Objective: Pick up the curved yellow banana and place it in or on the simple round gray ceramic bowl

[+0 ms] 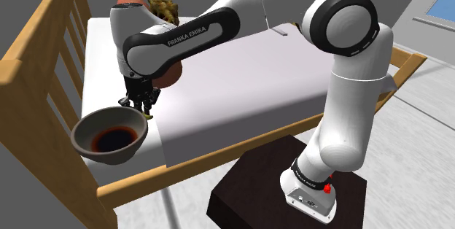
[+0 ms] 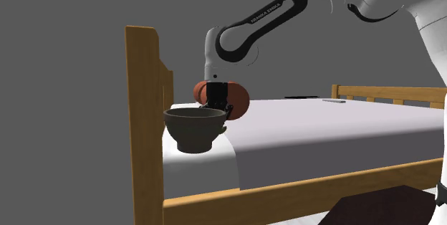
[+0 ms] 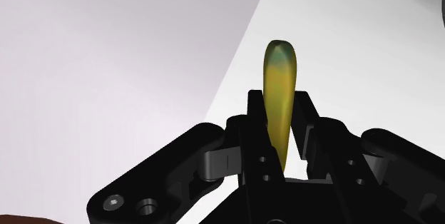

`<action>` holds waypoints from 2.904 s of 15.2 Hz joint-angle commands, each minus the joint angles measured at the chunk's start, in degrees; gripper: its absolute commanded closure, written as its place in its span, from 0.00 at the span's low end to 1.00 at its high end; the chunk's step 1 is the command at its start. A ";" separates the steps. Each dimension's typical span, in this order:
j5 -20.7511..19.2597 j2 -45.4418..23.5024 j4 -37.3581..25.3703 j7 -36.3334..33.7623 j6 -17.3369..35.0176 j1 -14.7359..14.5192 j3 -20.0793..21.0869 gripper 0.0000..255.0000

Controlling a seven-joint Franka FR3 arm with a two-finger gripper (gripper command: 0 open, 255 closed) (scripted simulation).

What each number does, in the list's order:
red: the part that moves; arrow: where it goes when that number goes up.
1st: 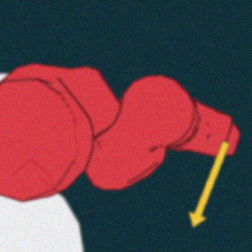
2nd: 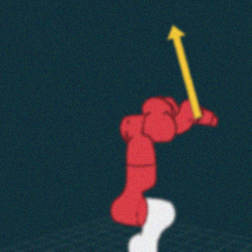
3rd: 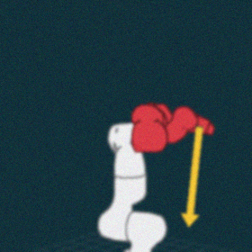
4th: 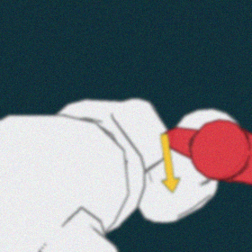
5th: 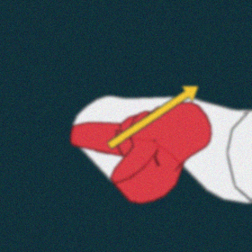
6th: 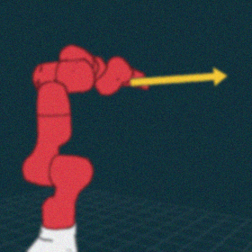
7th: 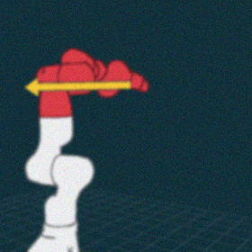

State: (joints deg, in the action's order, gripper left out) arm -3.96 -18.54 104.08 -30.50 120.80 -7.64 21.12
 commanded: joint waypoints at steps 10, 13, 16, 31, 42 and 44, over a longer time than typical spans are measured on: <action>0.43 0.83 -2.67 0.24 -3.56 0.04 0.20 1.00; 0.76 1.62 -3.98 0.37 -5.61 0.11 0.33 1.00; 1.04 2.30 -5.43 0.48 -7.69 0.17 0.43 1.00; 1.78 4.05 -14.74 0.58 -18.62 0.08 0.78 1.00; -0.21 -0.32 -24.90 -5.00 -24.57 -4.39 2.41 1.00; -1.34 -2.83 -28.15 -7.62 -25.42 -6.73 3.00 1.00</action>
State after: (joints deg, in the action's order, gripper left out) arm -4.63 -19.94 77.67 -36.50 95.74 -13.03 23.76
